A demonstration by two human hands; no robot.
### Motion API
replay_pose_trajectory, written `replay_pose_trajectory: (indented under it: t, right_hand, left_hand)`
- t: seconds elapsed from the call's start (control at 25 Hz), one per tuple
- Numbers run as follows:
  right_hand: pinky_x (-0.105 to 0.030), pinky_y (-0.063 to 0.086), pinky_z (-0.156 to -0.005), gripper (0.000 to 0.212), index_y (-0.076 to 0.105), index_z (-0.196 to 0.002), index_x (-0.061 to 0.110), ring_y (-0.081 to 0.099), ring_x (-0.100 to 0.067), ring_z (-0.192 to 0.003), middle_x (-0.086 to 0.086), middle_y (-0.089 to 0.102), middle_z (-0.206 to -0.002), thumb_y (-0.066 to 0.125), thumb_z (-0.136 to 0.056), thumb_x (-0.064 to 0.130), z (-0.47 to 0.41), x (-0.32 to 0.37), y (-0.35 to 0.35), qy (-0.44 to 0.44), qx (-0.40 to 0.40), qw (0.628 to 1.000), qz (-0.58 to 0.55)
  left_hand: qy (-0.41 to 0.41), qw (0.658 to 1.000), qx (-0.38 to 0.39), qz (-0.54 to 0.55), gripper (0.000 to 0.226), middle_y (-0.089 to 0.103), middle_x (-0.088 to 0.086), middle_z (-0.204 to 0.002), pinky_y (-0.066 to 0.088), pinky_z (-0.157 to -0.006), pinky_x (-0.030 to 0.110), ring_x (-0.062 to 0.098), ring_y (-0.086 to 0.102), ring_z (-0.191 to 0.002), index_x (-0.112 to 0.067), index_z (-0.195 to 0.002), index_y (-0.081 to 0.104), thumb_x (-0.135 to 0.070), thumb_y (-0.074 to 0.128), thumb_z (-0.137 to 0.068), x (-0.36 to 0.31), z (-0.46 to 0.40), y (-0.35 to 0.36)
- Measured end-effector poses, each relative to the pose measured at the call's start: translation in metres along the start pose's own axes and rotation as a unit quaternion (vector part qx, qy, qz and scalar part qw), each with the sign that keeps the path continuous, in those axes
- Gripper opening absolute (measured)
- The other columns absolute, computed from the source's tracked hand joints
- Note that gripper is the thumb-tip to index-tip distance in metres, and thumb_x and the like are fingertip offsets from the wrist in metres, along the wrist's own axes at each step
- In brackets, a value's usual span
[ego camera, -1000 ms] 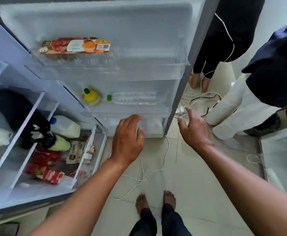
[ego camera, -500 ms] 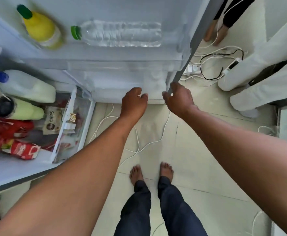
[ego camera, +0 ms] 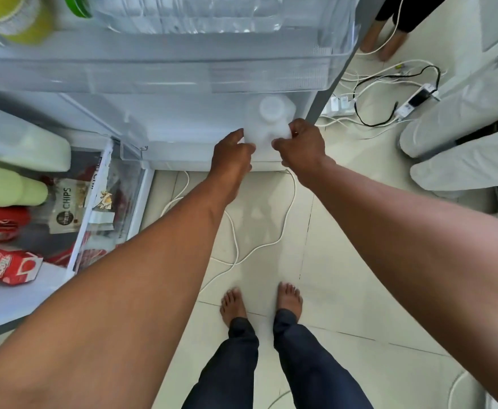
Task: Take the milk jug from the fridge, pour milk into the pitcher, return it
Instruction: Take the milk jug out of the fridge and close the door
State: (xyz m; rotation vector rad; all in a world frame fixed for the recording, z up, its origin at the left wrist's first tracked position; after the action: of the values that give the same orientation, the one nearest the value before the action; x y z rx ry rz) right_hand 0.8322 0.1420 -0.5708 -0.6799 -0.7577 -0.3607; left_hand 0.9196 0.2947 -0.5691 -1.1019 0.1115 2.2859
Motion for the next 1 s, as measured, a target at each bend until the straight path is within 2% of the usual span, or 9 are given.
replay_pose_trajectory:
  t: [0.12, 0.2, 0.28, 0.4, 0.52, 0.68, 0.8, 0.88, 1.0]
  right_hand:
    - [-0.047, 0.059, -0.076, 0.014, 0.054, -0.080, 0.025, 0.065, -0.030, -0.079, -0.008, 0.068, -0.087, 0.066, -0.077, 0.018, 0.028, -0.003, -0.011, -0.023, -0.019, 0.999, -0.014]
    - [-0.038, 0.052, -0.071, 0.016, 0.054, -0.082, 0.026, 0.061, -0.023, -0.079, -0.002, 0.066, -0.088, 0.066, -0.080, 0.016, 0.051, -0.008, -0.022, -0.039, -0.019, 0.999, -0.015]
    - [-0.028, 0.043, -0.061, 0.024, 0.050, -0.076, 0.031, 0.053, -0.011, -0.066, 0.009, 0.060, -0.078, 0.066, -0.083, 0.014, 0.076, -0.011, -0.035, -0.046, -0.022, 0.998, -0.032]
    - [-0.022, 0.039, -0.058, 0.027, 0.052, -0.077, 0.032, 0.047, -0.002, -0.055, 0.015, 0.057, -0.071, 0.067, -0.085, 0.011, 0.121, -0.015, -0.056, -0.052, -0.035, 0.996, -0.060]
    - [-0.025, 0.040, -0.061, 0.021, 0.058, -0.080, 0.031, 0.048, -0.009, -0.061, 0.016, 0.061, -0.073, 0.069, -0.088, 0.015, 0.171, -0.017, -0.085, -0.040, -0.041, 0.994, -0.091]
    - [-0.026, 0.037, -0.057, 0.025, 0.059, -0.077, 0.030, 0.043, -0.014, -0.061, 0.005, 0.059, -0.072, 0.072, -0.090, 0.013, 0.239, 0.006, -0.132, -0.025, -0.041, 0.992, -0.116]
    - [-0.029, 0.038, -0.061, 0.020, 0.061, -0.078, 0.023, 0.042, -0.016, -0.064, 0.002, 0.062, -0.076, 0.074, -0.089, 0.012, 0.284, 0.036, -0.166, -0.033, -0.033, 0.990, -0.131]
    - [-0.038, 0.045, -0.064, 0.018, 0.065, -0.080, 0.023, 0.046, -0.017, -0.068, 0.008, 0.067, -0.077, 0.075, -0.088, 0.010, 0.312, 0.062, -0.189, -0.051, -0.034, 0.988, -0.144]
    - [-0.064, 0.056, -0.079, 0.017, 0.069, -0.083, 0.027, 0.054, -0.022, -0.075, 0.009, 0.072, -0.081, 0.076, -0.086, 0.012, 0.350, 0.108, -0.219, -0.076, -0.032, 0.983, -0.166]
  left_hand:
    - [-0.005, 0.998, -0.014, 0.055, 0.037, 0.070, 0.001, -0.097, 0.057, -0.097, 0.043, 0.021, 0.062, -0.084, -0.034, -0.089, 0.073, -0.001, 0.055, -0.084, 0.004, 0.010, -0.004]
    - [-0.015, 0.995, -0.016, 0.102, 0.036, 0.074, 0.005, -0.104, 0.056, -0.099, 0.041, 0.022, 0.069, -0.097, -0.027, -0.098, 0.077, -0.001, 0.057, -0.083, 0.011, 0.026, -0.006]
    - [-0.037, 0.988, -0.013, 0.150, 0.034, 0.075, 0.011, -0.114, 0.056, -0.102, 0.041, 0.026, 0.071, -0.107, -0.018, -0.113, 0.074, -0.004, 0.059, -0.086, 0.021, 0.045, -0.002]
    - [-0.076, 0.976, -0.003, 0.202, 0.032, 0.073, 0.018, -0.123, 0.056, -0.102, 0.043, 0.027, 0.071, -0.101, -0.007, -0.123, 0.070, -0.005, 0.058, -0.094, 0.032, 0.077, 0.009]
    - [-0.104, 0.971, 0.013, 0.213, 0.031, 0.072, 0.019, -0.126, 0.058, -0.099, 0.043, 0.030, 0.071, -0.098, -0.002, -0.124, 0.068, -0.003, 0.057, -0.095, 0.041, 0.116, 0.017]
    - [-0.134, 0.971, 0.052, 0.188, 0.029, 0.071, 0.021, -0.126, 0.057, -0.101, 0.048, 0.034, 0.072, -0.096, 0.002, -0.120, 0.069, -0.007, 0.057, -0.095, 0.035, 0.176, 0.025]
    - [-0.149, 0.969, 0.097, 0.170, 0.020, 0.071, 0.021, -0.117, 0.052, -0.104, 0.052, 0.037, 0.065, -0.096, -0.003, -0.106, 0.071, -0.009, 0.054, -0.098, 0.015, 0.217, 0.027]
    - [-0.156, 0.964, 0.125, 0.176, 0.020, 0.067, 0.017, -0.109, 0.048, -0.107, 0.053, 0.036, 0.061, -0.100, -0.010, -0.097, 0.070, -0.012, 0.051, -0.100, -0.001, 0.239, 0.026]
    - [-0.163, 0.950, 0.146, 0.224, 0.023, 0.069, 0.018, -0.110, 0.050, -0.107, 0.053, 0.039, 0.063, -0.108, -0.008, -0.104, 0.070, -0.015, 0.048, -0.102, -0.032, 0.260, 0.020]
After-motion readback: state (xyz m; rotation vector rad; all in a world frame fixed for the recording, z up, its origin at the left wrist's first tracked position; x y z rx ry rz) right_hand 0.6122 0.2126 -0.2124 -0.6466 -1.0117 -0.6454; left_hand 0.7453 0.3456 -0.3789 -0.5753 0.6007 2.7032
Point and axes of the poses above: each hand's wrist, its own z-axis away from the middle knuckle, its own y-axis out of the palm, x = y × z, the point moved 9 cm from there along -z, towards the middle knuckle
